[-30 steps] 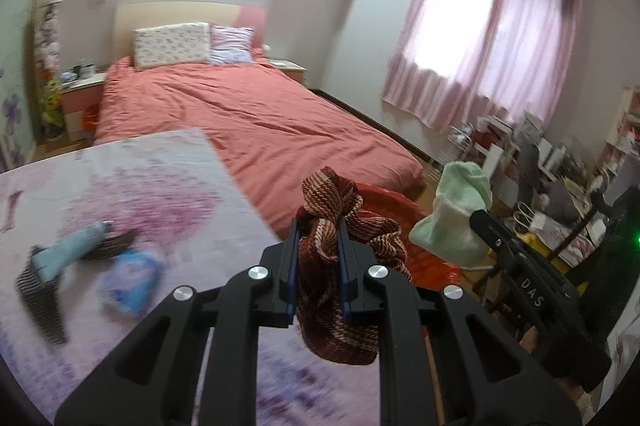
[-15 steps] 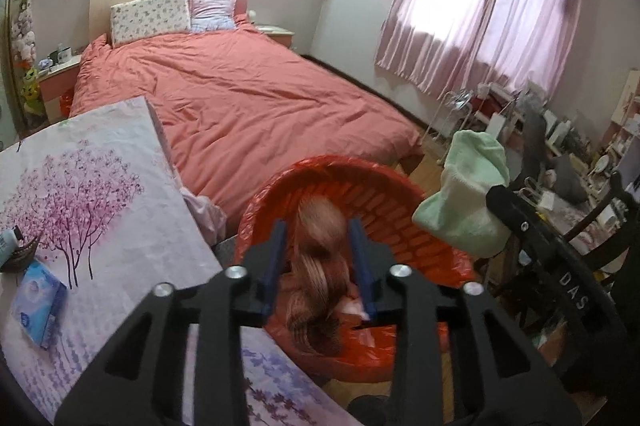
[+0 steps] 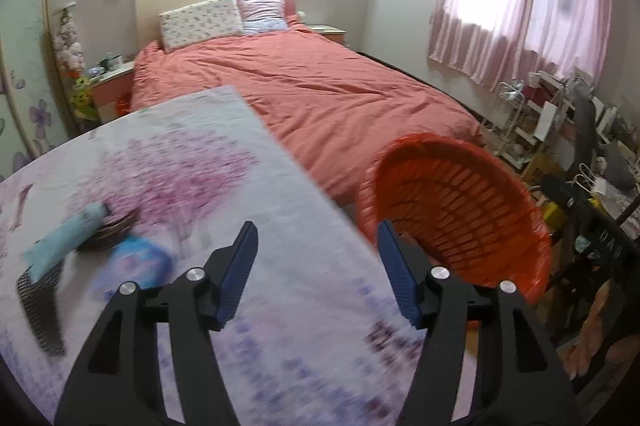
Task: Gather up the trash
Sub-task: 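Return to the pile and grasp the black mesh pad with the left tool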
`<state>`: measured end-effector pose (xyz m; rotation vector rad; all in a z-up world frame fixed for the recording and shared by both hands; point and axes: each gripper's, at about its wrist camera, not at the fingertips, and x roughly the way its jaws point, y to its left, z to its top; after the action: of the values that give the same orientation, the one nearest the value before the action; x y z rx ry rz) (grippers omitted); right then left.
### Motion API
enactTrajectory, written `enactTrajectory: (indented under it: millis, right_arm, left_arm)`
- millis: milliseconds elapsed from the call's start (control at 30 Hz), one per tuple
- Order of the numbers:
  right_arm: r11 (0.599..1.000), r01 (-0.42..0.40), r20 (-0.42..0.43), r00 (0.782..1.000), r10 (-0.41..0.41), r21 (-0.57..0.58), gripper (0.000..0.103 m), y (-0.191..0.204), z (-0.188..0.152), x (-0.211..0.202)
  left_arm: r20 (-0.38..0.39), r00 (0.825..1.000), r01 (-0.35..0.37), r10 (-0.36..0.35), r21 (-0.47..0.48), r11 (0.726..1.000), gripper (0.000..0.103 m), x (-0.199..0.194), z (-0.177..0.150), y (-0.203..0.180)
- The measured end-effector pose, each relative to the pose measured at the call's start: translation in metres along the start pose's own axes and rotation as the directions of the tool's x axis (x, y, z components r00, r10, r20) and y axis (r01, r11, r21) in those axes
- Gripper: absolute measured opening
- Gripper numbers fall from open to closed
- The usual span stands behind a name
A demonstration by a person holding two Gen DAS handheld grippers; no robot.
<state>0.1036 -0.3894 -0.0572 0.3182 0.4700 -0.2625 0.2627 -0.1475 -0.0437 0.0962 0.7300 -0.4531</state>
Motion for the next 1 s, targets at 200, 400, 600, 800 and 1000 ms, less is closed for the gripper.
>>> enactTrajectory:
  millis: [200,400,600,800,1000]
  right_arm:
    - [0.997,-0.037,-0.019,0.999,0.036,-0.062,0.040,0.035,-0.005,-0.007]
    - [0.989,-0.088,-0.056,0.995,0.082,-0.120,0.043,0.073,-0.016,-0.008]
    - [0.973,-0.160,-0.131,0.982,0.139,-0.167,0.044,0.121,-0.033,0.000]
    - [0.951,-0.217,-0.177,0.968,0.179,-0.221,0.048,0.160,-0.051,-0.001]
    - [0.936,-0.234,-0.206,0.961,0.182,-0.263,0.048,0.180,-0.061,-0.003]
  left_arm:
    - [-0.015,0.998,-0.055,0.054,-0.058,0.997,0.064,-0.028,-0.022,0.052]
    - [-0.023,0.989,-0.150,0.148,-0.131,0.980,0.067,-0.056,-0.043,0.113]
    - [-0.087,0.954,-0.298,0.286,-0.227,0.927,0.067,-0.072,-0.064,0.193]
    - [-0.161,0.934,-0.356,0.320,-0.323,0.877,0.067,-0.066,-0.074,0.245]
    - [-0.194,0.930,-0.364,0.312,-0.359,0.859,0.051,-0.044,-0.071,0.257]
